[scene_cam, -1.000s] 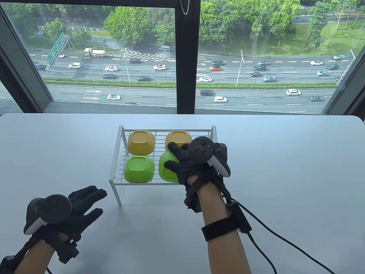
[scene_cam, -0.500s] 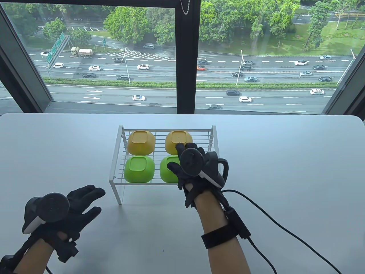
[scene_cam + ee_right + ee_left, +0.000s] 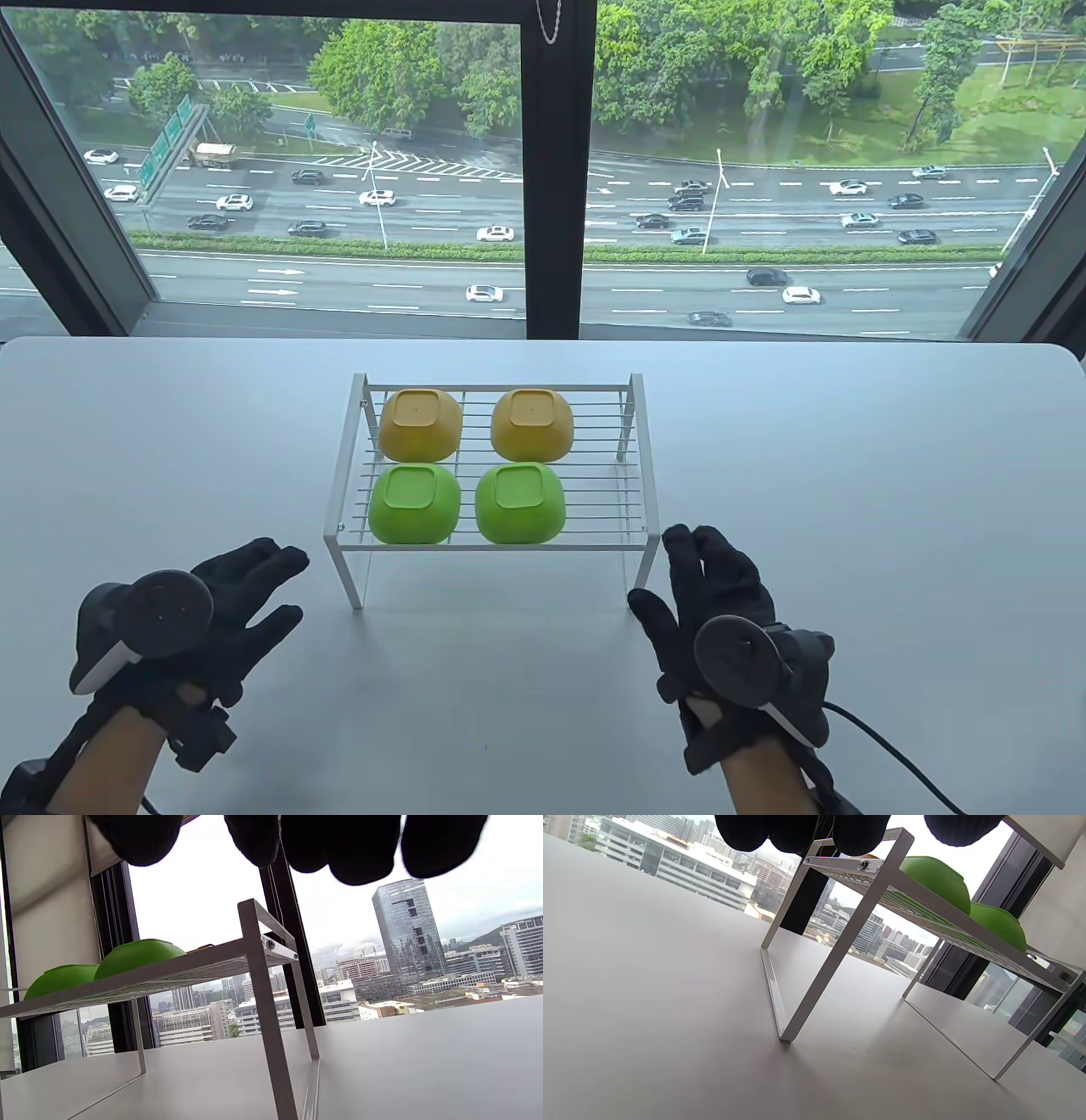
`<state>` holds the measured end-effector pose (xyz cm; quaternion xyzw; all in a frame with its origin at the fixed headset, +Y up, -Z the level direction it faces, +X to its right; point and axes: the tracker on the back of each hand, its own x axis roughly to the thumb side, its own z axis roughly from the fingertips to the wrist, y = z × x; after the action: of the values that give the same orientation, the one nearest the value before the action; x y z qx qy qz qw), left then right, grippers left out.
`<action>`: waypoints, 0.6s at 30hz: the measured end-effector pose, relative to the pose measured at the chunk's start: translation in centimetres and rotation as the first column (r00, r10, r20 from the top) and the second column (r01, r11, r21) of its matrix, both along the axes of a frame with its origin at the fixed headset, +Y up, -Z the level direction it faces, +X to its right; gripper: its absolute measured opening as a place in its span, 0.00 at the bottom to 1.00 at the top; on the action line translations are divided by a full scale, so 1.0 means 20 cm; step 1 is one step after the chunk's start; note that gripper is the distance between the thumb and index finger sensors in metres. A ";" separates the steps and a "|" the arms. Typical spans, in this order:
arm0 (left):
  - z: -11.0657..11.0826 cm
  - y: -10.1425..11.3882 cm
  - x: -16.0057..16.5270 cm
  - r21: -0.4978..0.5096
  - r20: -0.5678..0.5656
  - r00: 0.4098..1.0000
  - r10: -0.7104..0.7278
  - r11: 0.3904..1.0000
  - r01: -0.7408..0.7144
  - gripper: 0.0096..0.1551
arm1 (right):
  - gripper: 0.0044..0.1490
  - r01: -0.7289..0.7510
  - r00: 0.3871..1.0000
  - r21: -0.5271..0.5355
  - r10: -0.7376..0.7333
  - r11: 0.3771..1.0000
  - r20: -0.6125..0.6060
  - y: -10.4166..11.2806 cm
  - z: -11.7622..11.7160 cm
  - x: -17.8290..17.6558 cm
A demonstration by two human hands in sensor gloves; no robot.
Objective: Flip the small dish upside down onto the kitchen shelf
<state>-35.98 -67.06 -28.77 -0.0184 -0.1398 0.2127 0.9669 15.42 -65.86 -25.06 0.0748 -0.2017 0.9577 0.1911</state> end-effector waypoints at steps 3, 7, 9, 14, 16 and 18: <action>-0.02 -0.03 0.00 -0.016 -0.010 1.000 -0.027 0.999 0.027 0.42 | 0.49 0.019 1.000 -0.031 -0.019 0.999 0.011 -0.06 -0.02 0.03; -0.04 -0.03 0.00 -0.038 -0.016 0.999 -0.041 0.998 0.040 0.43 | 0.49 0.018 1.000 -0.049 -0.018 0.999 0.013 -0.09 -0.08 0.07; -0.04 -0.01 -0.01 -0.010 -0.034 0.999 -0.034 0.999 0.034 0.43 | 0.48 0.017 1.000 -0.071 -0.016 0.997 0.027 -0.12 -0.10 0.10; -0.05 -0.02 -0.01 -0.026 -0.050 0.999 -0.021 0.999 0.020 0.45 | 0.52 -0.003 0.999 -0.255 0.013 0.967 0.040 -0.21 -0.13 0.17; -0.05 -0.04 0.00 -0.039 -0.048 0.998 -0.046 0.998 0.044 0.45 | 0.55 -0.005 1.000 -0.412 0.016 0.911 0.025 -0.26 -0.12 0.17; -0.05 -0.05 0.00 -0.027 -0.044 0.996 -0.080 0.996 0.079 0.45 | 0.56 -0.015 1.000 -0.460 0.022 0.888 0.010 -0.28 -0.12 0.15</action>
<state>-35.97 -68.07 -29.87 -0.0315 -0.1141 0.1760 0.9772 18.47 -71.54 -27.56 0.0223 0.0298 0.9806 0.1926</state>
